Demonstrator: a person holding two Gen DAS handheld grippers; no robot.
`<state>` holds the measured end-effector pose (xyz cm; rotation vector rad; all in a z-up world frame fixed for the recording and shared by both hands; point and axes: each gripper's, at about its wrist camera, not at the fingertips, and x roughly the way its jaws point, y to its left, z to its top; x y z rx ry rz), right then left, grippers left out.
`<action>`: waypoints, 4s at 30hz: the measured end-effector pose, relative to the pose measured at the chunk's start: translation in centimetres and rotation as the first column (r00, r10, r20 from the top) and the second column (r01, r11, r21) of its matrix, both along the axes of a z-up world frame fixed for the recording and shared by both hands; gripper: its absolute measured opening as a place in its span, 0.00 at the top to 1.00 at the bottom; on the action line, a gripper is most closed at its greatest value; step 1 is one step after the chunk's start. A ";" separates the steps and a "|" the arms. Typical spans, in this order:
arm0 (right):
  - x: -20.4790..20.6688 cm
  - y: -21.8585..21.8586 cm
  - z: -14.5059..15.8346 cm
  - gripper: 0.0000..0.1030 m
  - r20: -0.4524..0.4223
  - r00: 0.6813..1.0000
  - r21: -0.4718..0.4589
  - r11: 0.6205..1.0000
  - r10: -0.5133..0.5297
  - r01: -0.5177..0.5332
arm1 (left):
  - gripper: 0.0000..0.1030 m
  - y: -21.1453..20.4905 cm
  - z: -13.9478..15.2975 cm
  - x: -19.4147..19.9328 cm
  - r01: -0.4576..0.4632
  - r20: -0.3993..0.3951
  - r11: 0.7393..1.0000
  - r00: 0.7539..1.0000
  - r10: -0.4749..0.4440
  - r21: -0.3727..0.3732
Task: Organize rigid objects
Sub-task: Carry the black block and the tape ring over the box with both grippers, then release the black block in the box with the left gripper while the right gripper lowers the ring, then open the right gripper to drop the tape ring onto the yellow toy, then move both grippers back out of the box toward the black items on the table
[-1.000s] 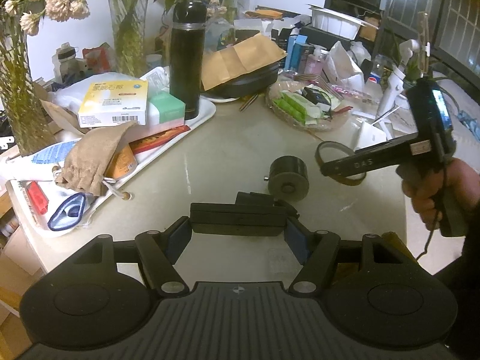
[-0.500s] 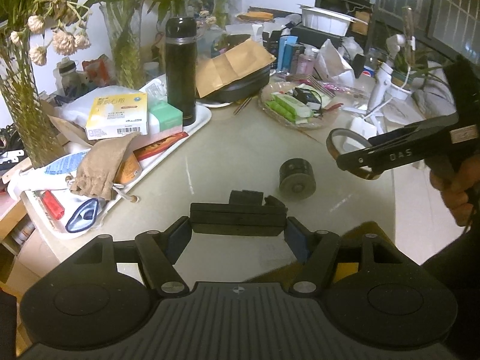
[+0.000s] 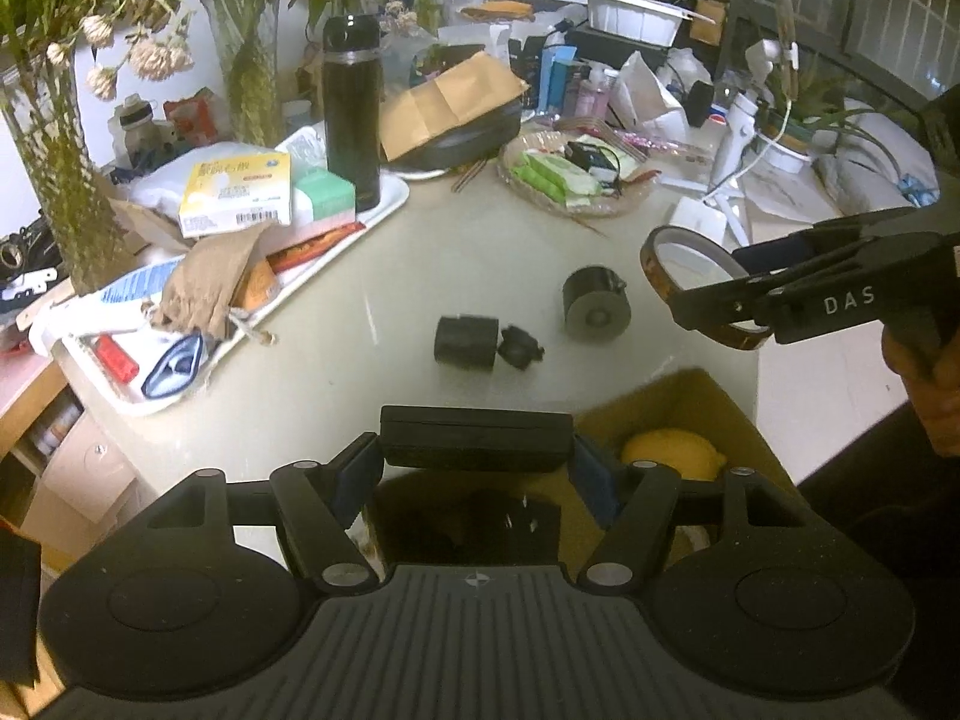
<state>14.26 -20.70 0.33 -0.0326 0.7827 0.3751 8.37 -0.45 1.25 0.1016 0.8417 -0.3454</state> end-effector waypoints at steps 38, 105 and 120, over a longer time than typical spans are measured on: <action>-8.2 2.0 -1.4 0.15 -0.050 0.997 0.021 0.998 0.054 -0.053 | 0.33 2.4 -2.8 -6.0 -0.045 -0.109 0.999 0.993 0.043 -0.015; -6.7 0.5 -3.7 0.00 -0.172 0.984 0.022 0.999 -0.036 0.040 | 0.33 1.3 -2.1 -3.7 -0.049 -0.051 0.997 0.998 0.046 -0.063; -3.3 -1.2 -1.2 0.01 -0.122 0.990 0.010 0.998 -0.064 0.065 | 0.33 -0.1 -0.8 -0.5 -0.015 0.004 0.996 1.000 0.015 -0.083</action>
